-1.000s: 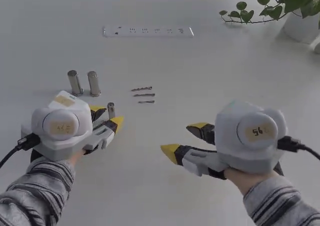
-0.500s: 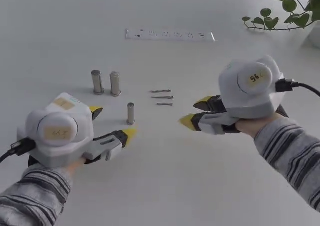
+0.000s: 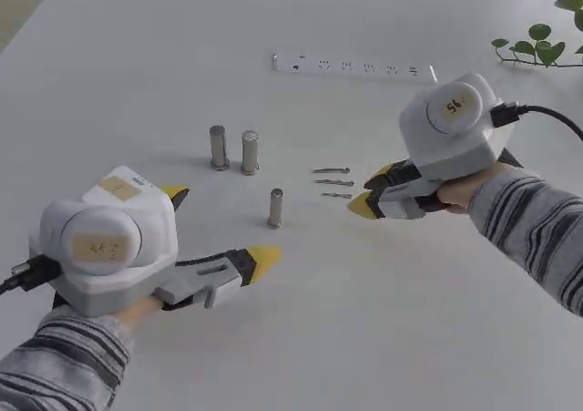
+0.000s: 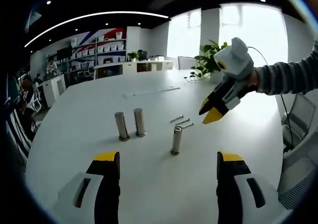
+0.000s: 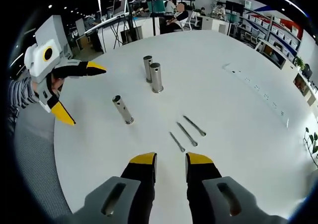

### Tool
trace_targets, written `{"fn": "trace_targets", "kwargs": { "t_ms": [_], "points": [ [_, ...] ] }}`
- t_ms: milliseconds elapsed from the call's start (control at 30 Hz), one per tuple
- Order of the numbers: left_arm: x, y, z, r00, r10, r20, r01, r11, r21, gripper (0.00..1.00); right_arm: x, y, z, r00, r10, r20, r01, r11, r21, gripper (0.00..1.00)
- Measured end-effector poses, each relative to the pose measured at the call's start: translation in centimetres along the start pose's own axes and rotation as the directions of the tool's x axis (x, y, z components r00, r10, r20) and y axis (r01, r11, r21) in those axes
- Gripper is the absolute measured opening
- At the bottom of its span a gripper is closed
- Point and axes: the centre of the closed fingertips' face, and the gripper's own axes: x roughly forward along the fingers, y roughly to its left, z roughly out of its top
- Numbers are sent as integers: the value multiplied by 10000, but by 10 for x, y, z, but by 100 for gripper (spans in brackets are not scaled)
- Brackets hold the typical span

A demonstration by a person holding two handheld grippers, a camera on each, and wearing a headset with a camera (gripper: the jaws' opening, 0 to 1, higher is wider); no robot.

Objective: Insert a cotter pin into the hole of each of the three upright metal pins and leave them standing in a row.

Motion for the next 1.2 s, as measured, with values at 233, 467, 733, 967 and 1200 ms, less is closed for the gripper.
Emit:
{"fn": "trace_targets", "kwargs": {
  "t_ms": [233, 467, 733, 967, 1200],
  "points": [
    [-14, 4, 4, 9995, 249, 218, -240, 9988, -429, 81, 19, -3, 0, 9988, 203, -436, -218, 9991, -355, 15],
    [-23, 10, -1, 9990, 457, 34, -456, 9986, -264, 81, 32, -11, -7, 9966, 221, -791, -267, 9980, -580, 11],
    [-28, 10, -7, 9985, 492, -235, -491, 9988, 26, 78, 33, -12, -6, 9928, 213, -1181, -333, 9944, -1008, 2],
    [-29, 10, -11, 9982, 448, -404, -443, 9989, 133, 75, 33, -12, -6, 9906, 181, -1353, -370, 9897, -1382, 0],
    [-31, 7, -15, 9976, 360, -596, -351, 9993, 158, 72, 33, -12, -6, 9888, 59, -1489, -391, 9745, -2211, 0]
  ]
}}
